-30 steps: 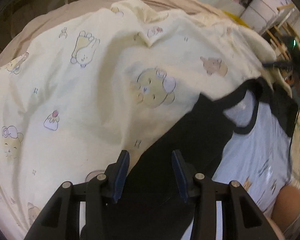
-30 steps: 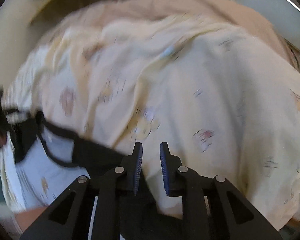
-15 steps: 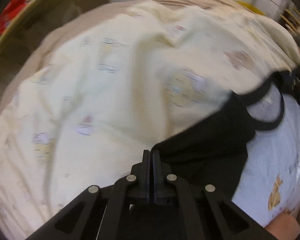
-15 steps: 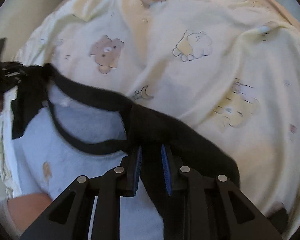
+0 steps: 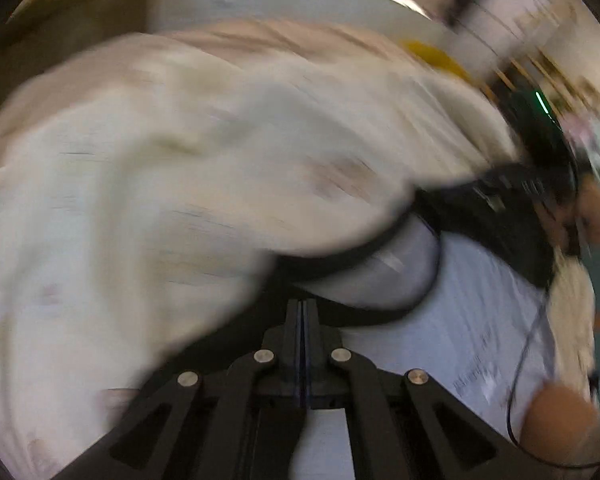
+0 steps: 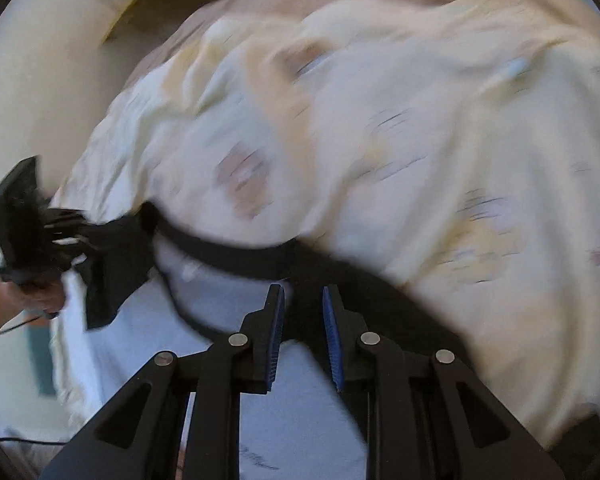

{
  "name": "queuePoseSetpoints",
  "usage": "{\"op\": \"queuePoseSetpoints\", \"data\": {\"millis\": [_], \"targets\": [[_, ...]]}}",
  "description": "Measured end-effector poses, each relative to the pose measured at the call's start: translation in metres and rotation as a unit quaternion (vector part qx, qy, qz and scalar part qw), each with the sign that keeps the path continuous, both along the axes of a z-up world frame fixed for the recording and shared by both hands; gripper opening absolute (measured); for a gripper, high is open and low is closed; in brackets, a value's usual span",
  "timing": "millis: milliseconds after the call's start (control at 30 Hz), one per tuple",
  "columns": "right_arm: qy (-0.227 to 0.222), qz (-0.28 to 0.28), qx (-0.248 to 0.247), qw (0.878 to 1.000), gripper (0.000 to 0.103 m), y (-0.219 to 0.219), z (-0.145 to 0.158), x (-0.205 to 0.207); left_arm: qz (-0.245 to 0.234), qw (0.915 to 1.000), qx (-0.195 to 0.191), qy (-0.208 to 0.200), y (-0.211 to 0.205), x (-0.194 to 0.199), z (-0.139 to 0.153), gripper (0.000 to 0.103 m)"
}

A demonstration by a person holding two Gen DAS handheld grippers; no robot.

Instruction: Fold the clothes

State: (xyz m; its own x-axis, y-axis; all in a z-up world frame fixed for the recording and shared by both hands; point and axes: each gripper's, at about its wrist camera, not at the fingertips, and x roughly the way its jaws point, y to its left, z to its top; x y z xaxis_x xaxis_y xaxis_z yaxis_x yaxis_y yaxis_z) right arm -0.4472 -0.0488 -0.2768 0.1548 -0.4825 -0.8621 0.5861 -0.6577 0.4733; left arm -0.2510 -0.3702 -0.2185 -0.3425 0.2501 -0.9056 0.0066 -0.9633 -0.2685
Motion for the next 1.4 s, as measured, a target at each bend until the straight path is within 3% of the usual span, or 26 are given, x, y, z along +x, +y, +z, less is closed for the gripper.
{"op": "queuePoseSetpoints", "data": {"millis": [100,167,233,300,333,400,533,633,667,700,833,933,1000,1067,1167,1233,1267,1333,1400], "targets": [[0.023,0.039,0.055,0.997,0.020,-0.024,-0.020,0.004,0.002,0.9981,-0.051,-0.036,0.009,-0.018,-0.034,0.001],[0.045,0.035,0.073,0.996,0.020,-0.036,-0.030,-0.003,0.045,0.9977,-0.032,-0.038,-0.009,-0.026,-0.044,0.002],[0.068,0.015,0.061,0.996,0.020,-0.037,-0.023,-0.009,0.089,0.9954,-0.026,-0.023,-0.026,-0.033,-0.037,0.002],[0.092,-0.018,0.047,0.995,0.021,-0.030,-0.007,-0.011,0.122,0.9912,-0.052,0.002,-0.035,-0.032,-0.022,0.002],[0.092,-0.037,0.033,0.994,0.021,-0.022,0.004,-0.011,0.130,0.9907,-0.040,0.008,-0.039,-0.028,-0.016,0.002],[0.081,-0.057,0.027,0.995,0.021,-0.008,0.018,-0.004,0.139,0.9901,-0.001,0.016,-0.047,-0.019,-0.005,0.003],[0.067,-0.075,0.022,0.995,0.023,0.016,0.041,0.032,0.109,0.9937,0.017,0.018,-0.024,0.015,0.018,0.004],[0.074,-0.054,0.059,0.994,0.035,0.018,0.034,0.073,0.059,0.9974,0.041,-0.008,0.018,0.037,0.012,0.010],[0.083,-0.045,0.075,0.993,0.063,0.016,0.027,0.085,0.034,0.9985,0.037,-0.022,0.036,0.043,0.008,0.012],[0.092,-0.035,0.090,0.991,0.101,0.013,0.021,0.096,0.015,0.9989,0.030,-0.034,0.052,0.047,0.002,0.012],[0.127,0.020,0.092,0.987,0.103,-0.001,0.007,0.126,-0.001,0.9961,0.040,-0.079,0.095,0.049,-0.031,0.012],[0.105,0.081,0.107,0.985,0.103,-0.010,-0.016,0.134,0.012,0.9949,0.022,-0.098,0.106,0.045,-0.052,0.012],[0.115,0.147,0.151,0.971,0.103,-0.008,-0.035,0.138,0.020,0.9940,0.015,-0.106,0.105,0.043,-0.051,0.012],[0.139,0.191,0.148,0.960,0.103,0.010,-0.031,0.139,0.028,0.9930,0.008,-0.115,0.105,0.042,-0.049,0.012],[0.152,0.156,0.114,0.969,0.103,0.061,0.000,0.131,0.046,0.9887,-0.013,-0.142,0.112,0.034,-0.039,0.013],[0.143,0.065,0.042,0.987,0.102,0.120,0.037,0.120,0.032,0.9920,-0.008,-0.122,0.130,0.009,-0.020,0.013],[0.144,0.002,0.014,0.990,0.103,0.158,0.054,0.113,0.023,0.9938,-0.004,-0.109,0.139,-0.004,-0.009,0.013],[0.140,-0.109,-0.006,0.984,0.102,0.222,0.071,0.104,0.004,0.9969,0.012,-0.077,0.160,-0.034,0.010,0.018],[0.132,-0.223,-0.019,0.966,0.102,0.290,0.084,0.096,-0.021,0.9975,0.054,-0.039,0.184,-0.075,0.025,0.028]]}}
